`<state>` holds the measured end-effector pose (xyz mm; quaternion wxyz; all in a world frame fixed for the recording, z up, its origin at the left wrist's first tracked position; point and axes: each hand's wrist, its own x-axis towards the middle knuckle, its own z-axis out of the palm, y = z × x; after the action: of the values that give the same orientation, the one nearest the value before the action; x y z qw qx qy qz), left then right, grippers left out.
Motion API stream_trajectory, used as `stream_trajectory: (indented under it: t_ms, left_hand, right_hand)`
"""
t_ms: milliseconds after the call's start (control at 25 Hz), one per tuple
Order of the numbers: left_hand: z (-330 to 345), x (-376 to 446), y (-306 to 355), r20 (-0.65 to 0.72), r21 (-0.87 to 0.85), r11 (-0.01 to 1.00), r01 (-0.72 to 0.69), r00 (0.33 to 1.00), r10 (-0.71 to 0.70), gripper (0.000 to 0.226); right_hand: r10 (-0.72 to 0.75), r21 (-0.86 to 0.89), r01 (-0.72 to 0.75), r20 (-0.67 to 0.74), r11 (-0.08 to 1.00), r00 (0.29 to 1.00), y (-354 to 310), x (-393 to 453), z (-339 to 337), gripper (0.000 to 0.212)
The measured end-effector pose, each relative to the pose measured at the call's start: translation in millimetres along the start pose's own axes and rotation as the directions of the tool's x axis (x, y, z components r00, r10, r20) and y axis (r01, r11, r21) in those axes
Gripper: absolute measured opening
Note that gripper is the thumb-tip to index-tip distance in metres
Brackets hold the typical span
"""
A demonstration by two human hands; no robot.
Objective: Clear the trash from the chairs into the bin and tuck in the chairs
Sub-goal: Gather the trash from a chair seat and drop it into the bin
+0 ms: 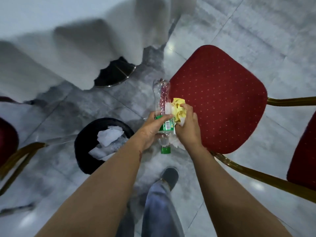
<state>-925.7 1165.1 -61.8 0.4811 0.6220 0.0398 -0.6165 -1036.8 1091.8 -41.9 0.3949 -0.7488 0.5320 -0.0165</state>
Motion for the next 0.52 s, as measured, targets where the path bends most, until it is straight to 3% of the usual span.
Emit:
stream_trajectory:
  t_ms: [160, 280, 520]
  left_hand:
    - [-98, -37, -39, -0.079, -0.082, 0.996, 0.044, 0.996, -0.050, 0.082]
    - [-167, -52, -77, -0.170, -0.129, 0.982, 0.136, 0.973, -0.157, 0.086]
    - [-244, -45, -110, -0.202, -0.155, 0.940, 0.303, 0.922, -0.331, 0.086]
  right_hand:
    - [-0.035, 0.019, 0.033, 0.121, 0.999, 0.992, -35, -51, 86, 0.072]
    - [-0.032, -0.003, 0.034, 0.215, 0.999, 0.976, -49, -87, 156, 0.072]
    - [-0.008, -0.154, 0.055, 0.289, 0.987, 0.957, -57, -109, 239, 0.069]
